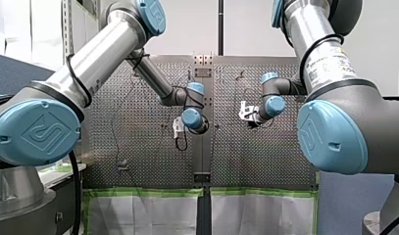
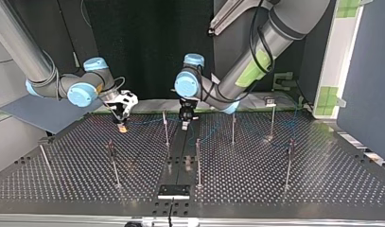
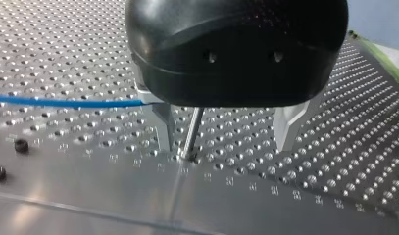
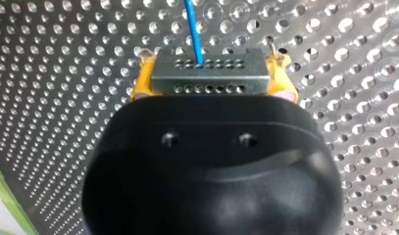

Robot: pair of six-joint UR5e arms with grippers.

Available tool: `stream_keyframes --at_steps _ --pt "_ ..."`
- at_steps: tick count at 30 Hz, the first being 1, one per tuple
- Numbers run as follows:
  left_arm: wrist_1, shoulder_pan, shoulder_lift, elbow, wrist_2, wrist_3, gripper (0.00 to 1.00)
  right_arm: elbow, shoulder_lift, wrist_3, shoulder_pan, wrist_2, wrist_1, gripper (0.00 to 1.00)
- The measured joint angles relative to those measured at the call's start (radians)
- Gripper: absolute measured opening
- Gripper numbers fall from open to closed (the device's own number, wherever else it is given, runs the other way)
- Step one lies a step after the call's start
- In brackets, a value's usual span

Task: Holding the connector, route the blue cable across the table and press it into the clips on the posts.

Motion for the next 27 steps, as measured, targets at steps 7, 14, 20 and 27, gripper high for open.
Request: stream_keyframes --at_steps 7,14,20,27 --pt "-0.057 -0.053 0.051 -0.004 -0.053 -0.012 1.00 0.000 0.000 -0.002 0.001 -0.011 0.004 0.00" --pt "-0.111 -0.107 0.077 -0.011 -0.106 -0.024 1.00 0.000 -0.001 0.000 0.000 -0.013 0.006 0.00" --pt "-0.155 -0.151 0.078 -0.021 -0.151 -0.018 1.00 0.001 0.000 0.001 0.000 -0.013 0.013 0.00" --pt "-0.149 -0.208 0.078 -0.014 -0.207 -0.045 1.00 0.001 -0.001 -0.002 -0.001 -0.013 0.029 0.00"
